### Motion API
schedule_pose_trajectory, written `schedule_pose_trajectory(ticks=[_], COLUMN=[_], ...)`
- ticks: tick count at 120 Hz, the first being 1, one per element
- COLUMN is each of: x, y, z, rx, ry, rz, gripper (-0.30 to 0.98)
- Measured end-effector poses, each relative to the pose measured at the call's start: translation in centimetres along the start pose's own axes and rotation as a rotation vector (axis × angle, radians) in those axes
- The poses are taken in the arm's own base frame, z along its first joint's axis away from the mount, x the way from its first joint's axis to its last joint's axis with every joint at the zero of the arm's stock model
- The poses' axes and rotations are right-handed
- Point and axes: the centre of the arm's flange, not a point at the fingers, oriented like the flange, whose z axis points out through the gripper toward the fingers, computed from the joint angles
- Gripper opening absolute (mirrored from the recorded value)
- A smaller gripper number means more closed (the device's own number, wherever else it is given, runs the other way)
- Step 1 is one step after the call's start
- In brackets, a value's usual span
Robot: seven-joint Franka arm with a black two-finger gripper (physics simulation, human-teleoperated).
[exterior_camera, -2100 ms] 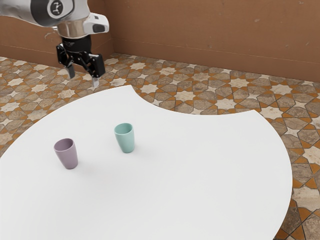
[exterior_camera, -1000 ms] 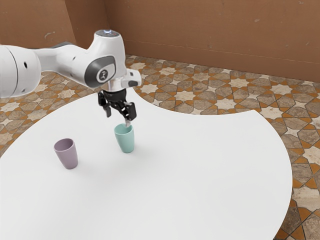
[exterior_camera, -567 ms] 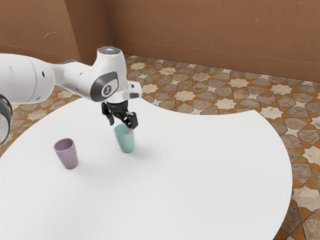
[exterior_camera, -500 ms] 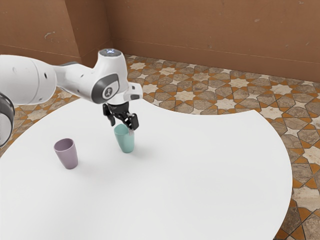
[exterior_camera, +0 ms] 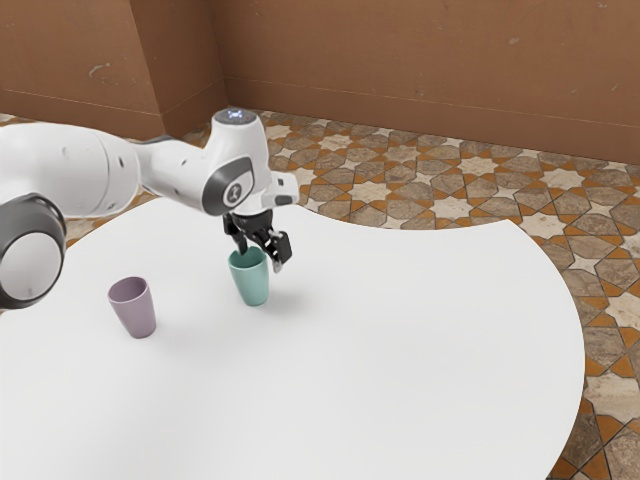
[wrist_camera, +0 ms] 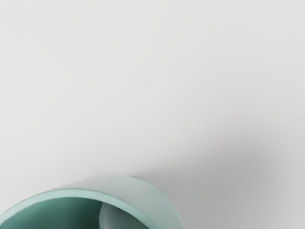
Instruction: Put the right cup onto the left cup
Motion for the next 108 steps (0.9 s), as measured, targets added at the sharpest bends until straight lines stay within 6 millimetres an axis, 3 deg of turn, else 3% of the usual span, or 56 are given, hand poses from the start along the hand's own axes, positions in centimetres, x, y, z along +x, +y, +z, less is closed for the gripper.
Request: schedule_pose_trajectory(ticks=[23,70,108], x=[0.0,0.0,-0.1], y=[0.1,0.3,0.1], z=[0.9,1.2,1.9], rx=[-0.004,-0.017,-0.028], ry=[-0.007,-0.005,-0.014], rz=[0.011,0.016,0.01], gripper=[0.65,0.14,-0.06])
